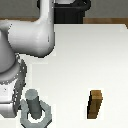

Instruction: Put the loop with the handle onto the peg.

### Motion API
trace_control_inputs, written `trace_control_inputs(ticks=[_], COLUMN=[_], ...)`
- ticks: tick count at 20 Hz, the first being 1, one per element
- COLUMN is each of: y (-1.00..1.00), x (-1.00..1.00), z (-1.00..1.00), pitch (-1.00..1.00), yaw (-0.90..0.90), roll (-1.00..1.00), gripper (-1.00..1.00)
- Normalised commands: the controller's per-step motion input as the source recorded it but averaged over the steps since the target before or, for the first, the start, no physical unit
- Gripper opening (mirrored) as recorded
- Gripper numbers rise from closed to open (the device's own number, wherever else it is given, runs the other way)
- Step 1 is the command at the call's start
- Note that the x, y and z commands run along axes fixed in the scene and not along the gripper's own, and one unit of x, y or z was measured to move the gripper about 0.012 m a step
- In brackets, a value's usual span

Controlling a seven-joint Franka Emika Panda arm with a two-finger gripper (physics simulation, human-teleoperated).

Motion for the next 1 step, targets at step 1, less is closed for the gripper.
trace_control_inputs(ticks=[1], y=[0.0], x=[0.0], z=[0.0], pitch=[0.0], yaw=[0.0], roll=[0.0], gripper=[1.0])
